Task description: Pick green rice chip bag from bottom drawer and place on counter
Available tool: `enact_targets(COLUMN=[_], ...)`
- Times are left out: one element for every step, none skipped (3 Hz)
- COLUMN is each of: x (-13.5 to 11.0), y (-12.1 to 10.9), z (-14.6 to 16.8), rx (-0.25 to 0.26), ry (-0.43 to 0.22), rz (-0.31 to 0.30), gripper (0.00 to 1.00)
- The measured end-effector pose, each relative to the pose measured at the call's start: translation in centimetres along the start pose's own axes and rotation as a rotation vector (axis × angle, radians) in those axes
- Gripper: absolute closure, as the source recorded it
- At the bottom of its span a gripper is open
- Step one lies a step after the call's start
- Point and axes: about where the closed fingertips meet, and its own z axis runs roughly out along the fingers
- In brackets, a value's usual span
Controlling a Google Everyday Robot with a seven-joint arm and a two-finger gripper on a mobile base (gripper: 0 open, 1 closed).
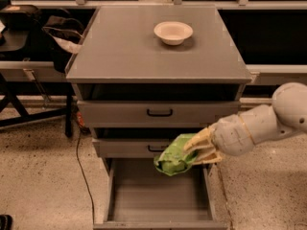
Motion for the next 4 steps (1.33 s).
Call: enact_targets(x=[-3.8, -5.8, -7.1, -7.1], y=[-4.7, -7.8, -11.3, -11.3], z=[-3.4, -5.3, -6.8, -6.8], rx=[0.01, 0.01, 0.016, 0.016], ry=[0.016, 0.044, 0.071, 0.071], rz=[-0.05, -0.083, -0.115, -0.115], gripper=[1.0, 1.0, 1.0, 1.0])
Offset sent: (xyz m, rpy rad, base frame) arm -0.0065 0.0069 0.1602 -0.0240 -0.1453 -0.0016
